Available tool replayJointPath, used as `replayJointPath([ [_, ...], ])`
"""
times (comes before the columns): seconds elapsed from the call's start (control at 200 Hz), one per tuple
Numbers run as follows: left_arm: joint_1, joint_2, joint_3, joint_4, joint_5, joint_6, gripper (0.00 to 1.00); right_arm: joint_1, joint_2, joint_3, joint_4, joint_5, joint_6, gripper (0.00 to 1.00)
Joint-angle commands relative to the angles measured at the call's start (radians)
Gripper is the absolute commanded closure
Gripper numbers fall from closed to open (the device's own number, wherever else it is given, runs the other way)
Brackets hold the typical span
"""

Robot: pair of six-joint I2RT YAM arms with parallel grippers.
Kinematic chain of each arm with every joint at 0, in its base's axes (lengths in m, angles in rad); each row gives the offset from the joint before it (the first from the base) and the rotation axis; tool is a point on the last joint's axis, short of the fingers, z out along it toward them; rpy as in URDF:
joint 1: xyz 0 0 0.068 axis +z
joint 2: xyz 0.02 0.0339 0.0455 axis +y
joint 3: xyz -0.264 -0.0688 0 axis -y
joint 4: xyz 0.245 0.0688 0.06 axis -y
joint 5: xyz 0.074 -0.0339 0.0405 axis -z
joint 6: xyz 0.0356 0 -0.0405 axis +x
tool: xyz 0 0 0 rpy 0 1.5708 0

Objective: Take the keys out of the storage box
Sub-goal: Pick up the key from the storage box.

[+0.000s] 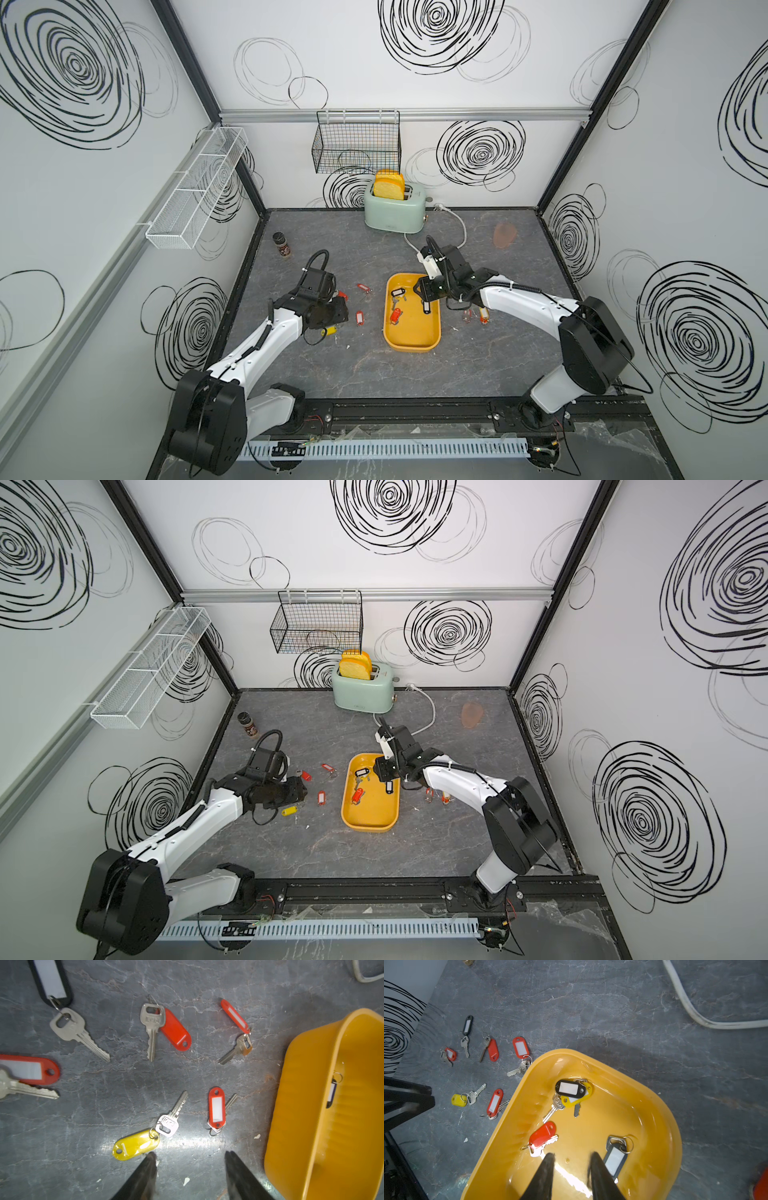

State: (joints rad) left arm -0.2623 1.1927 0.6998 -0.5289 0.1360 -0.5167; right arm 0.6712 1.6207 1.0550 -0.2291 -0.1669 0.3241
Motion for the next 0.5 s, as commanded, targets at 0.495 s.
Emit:
replayJointPath([
  [0.495,-0.012,0.026,0.055,-0.003,0.027,0.086,0.4,0.071,0.234,0.129,0.094,-0.034,-0.094,0.65],
])
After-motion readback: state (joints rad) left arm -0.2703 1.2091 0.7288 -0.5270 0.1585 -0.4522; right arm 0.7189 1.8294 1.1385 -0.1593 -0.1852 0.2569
